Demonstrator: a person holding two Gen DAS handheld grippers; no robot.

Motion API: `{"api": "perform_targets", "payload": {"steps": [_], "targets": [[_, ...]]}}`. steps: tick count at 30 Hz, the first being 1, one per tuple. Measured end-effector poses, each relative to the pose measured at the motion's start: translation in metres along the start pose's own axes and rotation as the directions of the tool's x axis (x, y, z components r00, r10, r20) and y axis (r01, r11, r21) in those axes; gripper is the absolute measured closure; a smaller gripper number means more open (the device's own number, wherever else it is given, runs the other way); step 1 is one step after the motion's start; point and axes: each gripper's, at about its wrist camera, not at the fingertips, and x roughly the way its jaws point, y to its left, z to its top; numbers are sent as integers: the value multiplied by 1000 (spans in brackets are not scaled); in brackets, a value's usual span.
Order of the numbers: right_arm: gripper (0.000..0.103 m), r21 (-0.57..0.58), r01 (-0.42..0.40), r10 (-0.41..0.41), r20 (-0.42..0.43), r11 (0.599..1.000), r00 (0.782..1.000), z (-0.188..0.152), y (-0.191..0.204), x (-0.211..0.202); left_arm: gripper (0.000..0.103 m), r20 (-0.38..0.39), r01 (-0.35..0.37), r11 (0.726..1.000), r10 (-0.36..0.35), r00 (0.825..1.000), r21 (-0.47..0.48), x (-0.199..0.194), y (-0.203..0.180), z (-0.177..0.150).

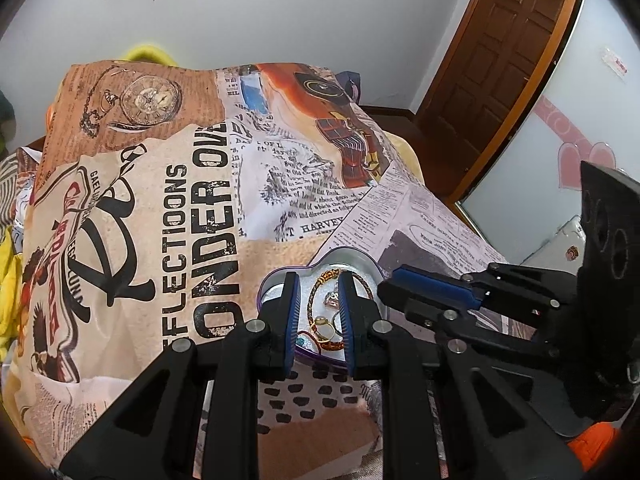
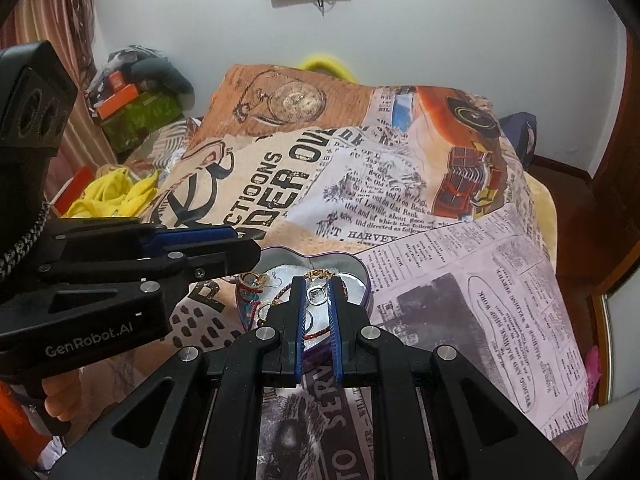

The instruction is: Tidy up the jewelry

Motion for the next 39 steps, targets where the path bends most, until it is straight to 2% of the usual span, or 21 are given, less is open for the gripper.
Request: {"api": "perform_targets", "payload": {"steps": [4,12,16,20,23,27,30,33,35,37,39], "targets": [[93,4,-3,3,-16,1000,1000,1,-1,6,85,3,12,1000,-12,1000,-11,-2,3,0],[91,15,-23,24,-51,1000,998,2,2,7,85,9,-17,1000,17,1000,-1,-11,1,-2],[84,-4,-3,3,-23,1000,1000,4,7,-7,85,35,-21,1000,21,999,-4,-26,-2,-1],[84,-12,18,-18,23,1000,1000,7,12,-29,85,85,-45,999,44,995,12,-52,-9,1],[84,-11,31,-31,77,999,997,12,15,-52,85,149,-81,996,74,986,42,-79,-21,1],[84,-11,55,-52,183,998,982,16,22,-97,85,255,-126,990,105,961,68,-123,-37,0],[84,-9,74,-68,285,997,956,18,32,-138,85,340,-146,986,113,934,75,-159,-50,-4],[84,-9,104,-93,390,994,916,16,45,-179,76,437,-157,985,109,893,76,-199,-63,-13],[84,-12,126,-106,461,992,881,10,55,-206,63,495,-161,984,104,862,74,-221,-71,-21],[84,-13,143,-116,521,990,845,3,65,-229,60,554,-181,981,111,825,73,-243,-79,-31],[84,-10,167,-131,576,986,807,-5,75,-249,56,592,-199,978,123,796,64,-258,-85,-40]]}}
